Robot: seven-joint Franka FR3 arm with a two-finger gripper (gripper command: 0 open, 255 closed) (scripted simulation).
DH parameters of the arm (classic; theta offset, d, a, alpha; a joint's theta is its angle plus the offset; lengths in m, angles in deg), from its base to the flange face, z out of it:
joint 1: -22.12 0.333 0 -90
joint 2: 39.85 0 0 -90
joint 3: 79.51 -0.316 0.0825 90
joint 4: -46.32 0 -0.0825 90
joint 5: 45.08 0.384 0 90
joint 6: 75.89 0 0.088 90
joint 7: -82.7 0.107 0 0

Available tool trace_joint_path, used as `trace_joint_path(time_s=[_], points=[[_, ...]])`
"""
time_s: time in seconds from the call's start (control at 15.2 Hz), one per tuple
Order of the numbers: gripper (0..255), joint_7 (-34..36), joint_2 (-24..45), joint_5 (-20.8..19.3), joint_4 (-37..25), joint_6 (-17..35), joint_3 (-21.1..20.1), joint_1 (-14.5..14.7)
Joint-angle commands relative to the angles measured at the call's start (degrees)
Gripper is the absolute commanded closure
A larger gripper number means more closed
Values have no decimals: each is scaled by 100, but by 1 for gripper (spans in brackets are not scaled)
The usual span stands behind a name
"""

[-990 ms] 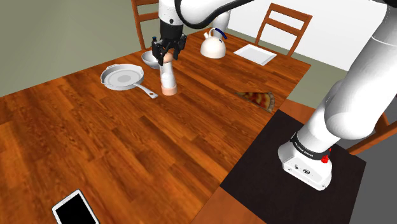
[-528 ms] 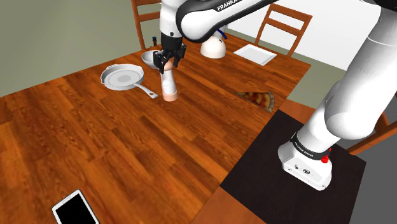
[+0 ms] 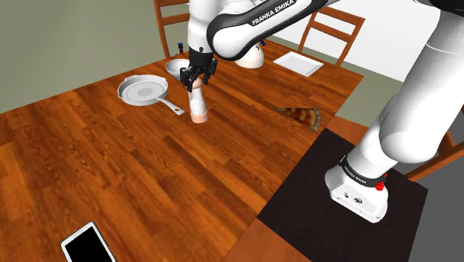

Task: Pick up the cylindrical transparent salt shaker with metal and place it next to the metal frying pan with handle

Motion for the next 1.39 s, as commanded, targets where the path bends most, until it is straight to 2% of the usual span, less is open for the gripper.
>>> trace_joint_path(time_s=[0.0, 0.13, 0.2, 0.53, 0.79, 1.32], points=[[255, 1, 1, -1, 0, 3, 0, 0], [255, 1, 1, -1, 0, 3, 0, 0], [0, 1, 1, -1, 0, 3, 0, 0], [0, 1, 2, -1, -1, 3, 0, 0], [0, -151, -458, 232, -155, -583, -57, -13], [0, -151, -458, 232, -155, -583, -55, -11]])
